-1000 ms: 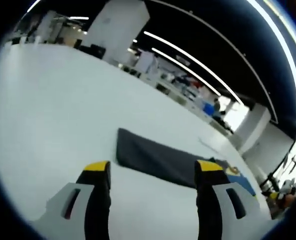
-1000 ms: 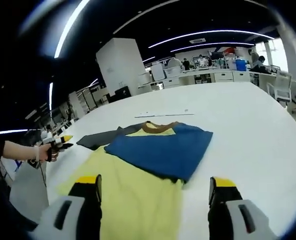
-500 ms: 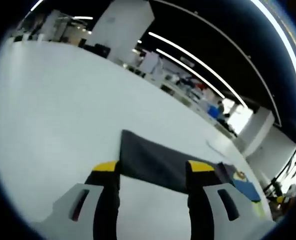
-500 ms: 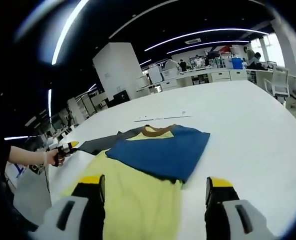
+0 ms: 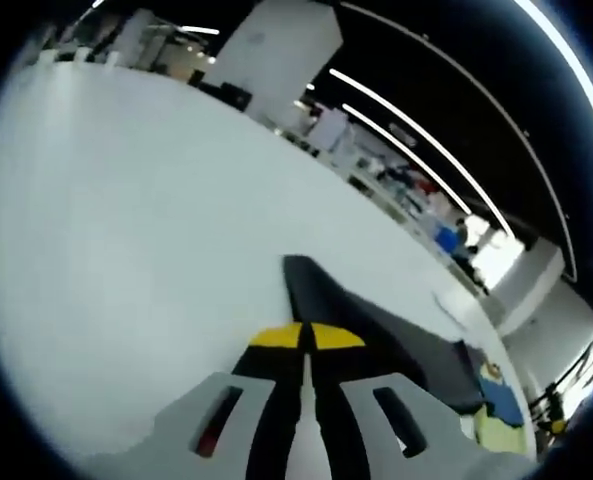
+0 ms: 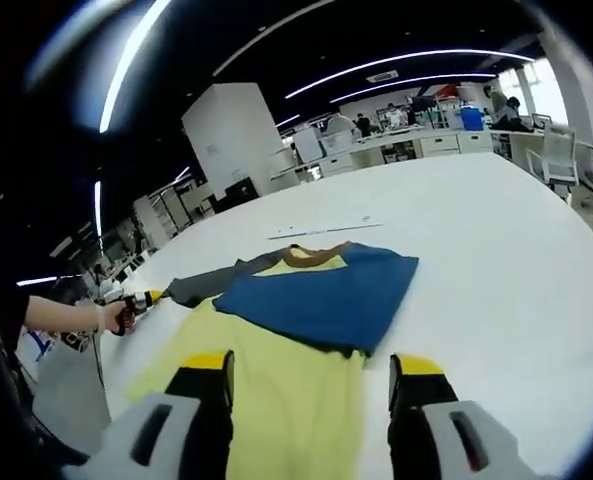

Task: Fold the garment on the visible template until the final outline fits inside the template.

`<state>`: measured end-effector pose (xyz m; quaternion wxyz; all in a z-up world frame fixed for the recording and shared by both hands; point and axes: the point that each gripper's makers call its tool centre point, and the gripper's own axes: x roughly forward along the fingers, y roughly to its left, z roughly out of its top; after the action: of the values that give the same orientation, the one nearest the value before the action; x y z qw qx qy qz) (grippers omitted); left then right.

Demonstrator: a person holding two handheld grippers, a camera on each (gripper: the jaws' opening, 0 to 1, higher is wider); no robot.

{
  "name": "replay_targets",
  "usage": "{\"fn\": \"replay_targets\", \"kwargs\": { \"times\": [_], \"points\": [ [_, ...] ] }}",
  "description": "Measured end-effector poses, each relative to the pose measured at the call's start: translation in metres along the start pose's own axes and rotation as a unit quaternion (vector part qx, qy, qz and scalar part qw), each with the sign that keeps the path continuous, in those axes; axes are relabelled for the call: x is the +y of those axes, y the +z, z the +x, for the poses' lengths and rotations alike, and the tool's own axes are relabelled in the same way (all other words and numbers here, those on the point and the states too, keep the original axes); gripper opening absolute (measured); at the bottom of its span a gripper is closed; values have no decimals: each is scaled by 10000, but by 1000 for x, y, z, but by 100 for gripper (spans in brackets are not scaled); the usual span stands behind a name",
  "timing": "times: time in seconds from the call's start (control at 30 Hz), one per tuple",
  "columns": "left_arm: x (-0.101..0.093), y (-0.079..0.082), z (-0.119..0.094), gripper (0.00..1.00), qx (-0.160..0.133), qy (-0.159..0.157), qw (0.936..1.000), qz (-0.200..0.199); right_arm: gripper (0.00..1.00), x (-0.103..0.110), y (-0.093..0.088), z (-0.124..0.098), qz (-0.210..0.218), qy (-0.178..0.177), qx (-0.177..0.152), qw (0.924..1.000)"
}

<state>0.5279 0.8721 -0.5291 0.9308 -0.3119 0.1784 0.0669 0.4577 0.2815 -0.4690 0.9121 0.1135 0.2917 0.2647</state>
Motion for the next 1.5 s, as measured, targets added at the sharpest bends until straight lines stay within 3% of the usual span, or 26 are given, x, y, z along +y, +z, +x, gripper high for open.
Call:
{"fn": "replay_targets", "kwargs": {
  "times": [0.23,0.5,0.63,0.83,0.9,1.1,1.3,1.43,1.5],
  "points": [
    [4,0,-2,0,26,-72,9984,-564,57,1,1,3,-1,63,-6,10000],
    [-17,26,-19,0,-269,-399,9949,-892,59,2,6,2,21,135,-127,9998],
    [-37,39,-27,0,-346,-668,9929,-925,60,2,7,0,-9,169,-168,9997],
    [-67,43,-31,0,-267,-958,9924,-721,68,1,9,-8,112,186,-367,9991],
    [-81,44,-31,0,-229,-1124,9913,-648,73,-1,8,-12,127,173,-417,9989],
    [-137,46,-27,0,-75,-1663,9848,-485,73,-10,4,-25,262,115,-517,9983],
    [-197,26,-18,0,335,-2165,9757,-19,72,-18,-1,-36,464,26,-657,9968],
    [-226,1,-9,0,652,-2330,9702,85,71,-22,-6,-44,536,-39,-711,9960],
    [-246,-19,-15,0,817,-2409,9670,137,71,-25,-9,-48,631,-68,-769,9950]
  ]
}}
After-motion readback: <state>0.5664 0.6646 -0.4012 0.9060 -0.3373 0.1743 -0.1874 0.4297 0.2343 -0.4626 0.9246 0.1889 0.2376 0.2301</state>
